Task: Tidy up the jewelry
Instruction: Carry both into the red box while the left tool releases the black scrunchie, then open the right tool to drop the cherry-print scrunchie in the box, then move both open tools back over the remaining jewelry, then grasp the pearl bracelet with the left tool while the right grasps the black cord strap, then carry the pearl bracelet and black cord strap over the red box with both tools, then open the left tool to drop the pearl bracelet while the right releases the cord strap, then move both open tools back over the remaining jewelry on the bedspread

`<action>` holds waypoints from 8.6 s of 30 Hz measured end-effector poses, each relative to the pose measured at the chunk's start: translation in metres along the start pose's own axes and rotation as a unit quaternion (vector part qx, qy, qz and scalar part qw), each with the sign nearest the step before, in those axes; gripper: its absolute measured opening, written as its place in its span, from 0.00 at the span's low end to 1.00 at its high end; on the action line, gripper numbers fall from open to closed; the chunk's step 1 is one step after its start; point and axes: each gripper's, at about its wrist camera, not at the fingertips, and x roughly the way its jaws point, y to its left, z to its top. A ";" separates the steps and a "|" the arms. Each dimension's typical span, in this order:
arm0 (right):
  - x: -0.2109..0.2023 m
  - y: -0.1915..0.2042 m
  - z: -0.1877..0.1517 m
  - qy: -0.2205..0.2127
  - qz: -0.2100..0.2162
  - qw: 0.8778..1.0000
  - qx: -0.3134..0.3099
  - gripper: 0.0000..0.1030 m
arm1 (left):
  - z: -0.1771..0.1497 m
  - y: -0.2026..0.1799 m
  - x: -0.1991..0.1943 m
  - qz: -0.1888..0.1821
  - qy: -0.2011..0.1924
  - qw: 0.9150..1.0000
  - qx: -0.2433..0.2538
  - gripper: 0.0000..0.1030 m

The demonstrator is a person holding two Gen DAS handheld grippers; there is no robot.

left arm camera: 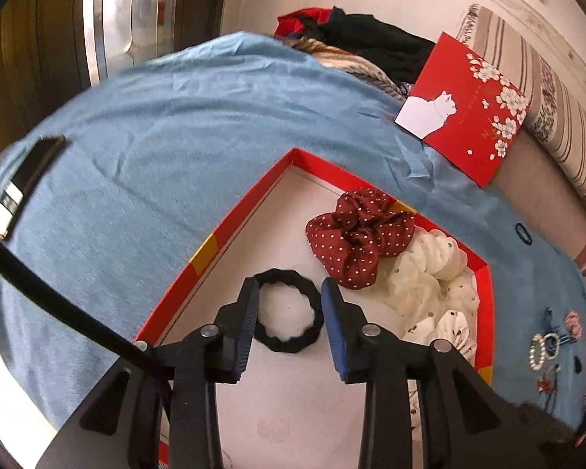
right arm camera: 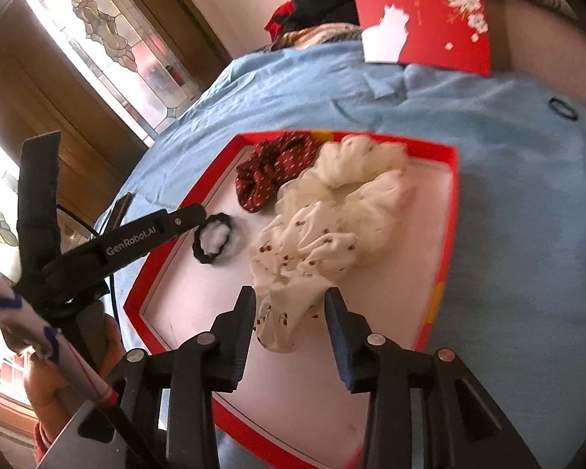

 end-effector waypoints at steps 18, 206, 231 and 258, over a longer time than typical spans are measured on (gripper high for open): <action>-0.069 -0.074 -0.029 -0.035 -0.070 0.996 0.042 0.46 | -0.022 -0.057 -0.039 0.029 -0.072 0.993 0.090 0.40; 0.008 0.037 0.004 0.008 0.040 0.999 0.004 0.33 | -0.019 0.052 -0.041 -0.017 -0.034 0.996 -0.076 0.24; -0.092 -0.074 -0.025 -0.049 -0.125 0.990 0.034 0.34 | -0.032 -0.004 -0.054 0.004 -0.053 0.999 -0.004 0.32; -0.160 -0.223 -0.058 -0.075 -0.235 0.962 0.113 0.39 | -0.091 -0.143 -0.050 0.007 -0.060 0.985 0.163 0.43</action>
